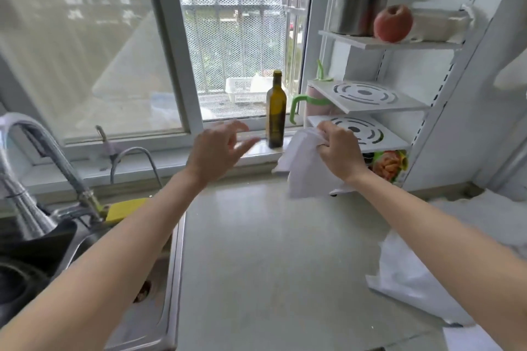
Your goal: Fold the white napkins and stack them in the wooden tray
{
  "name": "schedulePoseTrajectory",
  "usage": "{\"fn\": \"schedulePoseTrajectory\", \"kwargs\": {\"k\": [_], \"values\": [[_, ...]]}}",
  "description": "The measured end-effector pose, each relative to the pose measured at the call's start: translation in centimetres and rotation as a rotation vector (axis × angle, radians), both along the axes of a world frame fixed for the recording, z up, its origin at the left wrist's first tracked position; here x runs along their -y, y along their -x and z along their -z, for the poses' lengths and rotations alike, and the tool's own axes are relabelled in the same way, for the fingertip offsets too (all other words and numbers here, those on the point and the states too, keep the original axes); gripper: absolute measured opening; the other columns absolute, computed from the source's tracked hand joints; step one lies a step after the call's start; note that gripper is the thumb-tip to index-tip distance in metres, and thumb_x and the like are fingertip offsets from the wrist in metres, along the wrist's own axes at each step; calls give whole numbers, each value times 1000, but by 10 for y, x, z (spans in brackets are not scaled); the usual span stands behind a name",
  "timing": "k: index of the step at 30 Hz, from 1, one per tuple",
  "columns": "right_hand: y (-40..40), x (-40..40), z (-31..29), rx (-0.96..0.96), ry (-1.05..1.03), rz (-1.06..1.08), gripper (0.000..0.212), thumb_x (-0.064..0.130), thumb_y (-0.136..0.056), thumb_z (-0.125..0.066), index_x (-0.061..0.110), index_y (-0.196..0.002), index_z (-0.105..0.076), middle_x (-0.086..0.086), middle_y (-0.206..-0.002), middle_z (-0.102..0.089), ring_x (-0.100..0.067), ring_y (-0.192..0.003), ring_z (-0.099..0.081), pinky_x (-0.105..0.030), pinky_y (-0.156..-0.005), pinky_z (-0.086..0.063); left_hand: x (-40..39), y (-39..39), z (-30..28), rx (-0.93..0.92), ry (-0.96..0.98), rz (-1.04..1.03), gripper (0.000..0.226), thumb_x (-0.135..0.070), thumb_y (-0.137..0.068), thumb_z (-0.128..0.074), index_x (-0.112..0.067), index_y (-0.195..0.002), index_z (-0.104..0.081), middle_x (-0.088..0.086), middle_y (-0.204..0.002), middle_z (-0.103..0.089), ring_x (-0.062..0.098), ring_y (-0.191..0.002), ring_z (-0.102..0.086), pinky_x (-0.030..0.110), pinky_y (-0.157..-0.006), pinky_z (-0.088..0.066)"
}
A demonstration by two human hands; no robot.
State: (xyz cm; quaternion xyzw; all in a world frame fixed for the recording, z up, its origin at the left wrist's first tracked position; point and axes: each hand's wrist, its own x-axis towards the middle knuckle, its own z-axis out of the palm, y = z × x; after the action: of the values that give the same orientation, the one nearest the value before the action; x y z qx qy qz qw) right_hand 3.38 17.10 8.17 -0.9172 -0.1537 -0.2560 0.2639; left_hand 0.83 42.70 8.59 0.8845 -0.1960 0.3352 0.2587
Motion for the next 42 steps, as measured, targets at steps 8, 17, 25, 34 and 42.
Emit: {"fn": "schedulePoseTrajectory", "kwargs": {"k": [8, 17, 25, 34, 42], "values": [[3, -19, -6, -398, 69, -182, 15, 4, -81, -57, 8, -91, -67, -8, -86, -64, -23, -83, -59, -34, -71, -51, 51, 8, 64, -471, -127, 61, 96, -52, -76, -72, -20, -151, -21, 4, -153, -33, 22, -143, -22, 37, -117, -19], [27, 16, -31, -906, 265, -335, 50, 45, -76, -75, 20, -117, -63, 11, -111, -61, -6, -104, -56, -25, -91, -45, 47, 7, 56, -1023, 268, 267, 16, -11, -94, -58, 0, -89, -68, 10, -81, -63, 17, -77, -65, 22, -46, -50], [3, 21, 13, -547, 70, -194, 20, 18, -90, -63, 8, -74, -69, 6, -63, -55, -6, -60, -48, -19, -57, -35, 45, 2, 50, -926, 213, 250, 19, -26, -90, -65, -12, -80, -56, 2, -75, -60, 19, -67, -67, 32, -68, -57], [-5, 11, 7, 273, 100, 211, 15, 14, -93, -57, 7, -86, -69, -14, -61, -63, -31, -55, -57, -25, -53, -26, 31, -22, 20, 15, -312, -144, 10, 1, -88, -60, -7, -85, -66, 9, -91, -70, 31, -87, -69, 37, -61, -53], [41, 36, 98, -120, 440, -81, 30, 2, -87, -58, 21, -108, -71, -14, -84, -72, -36, -75, -67, -37, -62, -52, 12, 28, 117, -536, -546, -152, 21, 9, -86, -41, -9, -82, -51, 12, -79, -53, 35, -86, -59, 36, -58, -40]]}}
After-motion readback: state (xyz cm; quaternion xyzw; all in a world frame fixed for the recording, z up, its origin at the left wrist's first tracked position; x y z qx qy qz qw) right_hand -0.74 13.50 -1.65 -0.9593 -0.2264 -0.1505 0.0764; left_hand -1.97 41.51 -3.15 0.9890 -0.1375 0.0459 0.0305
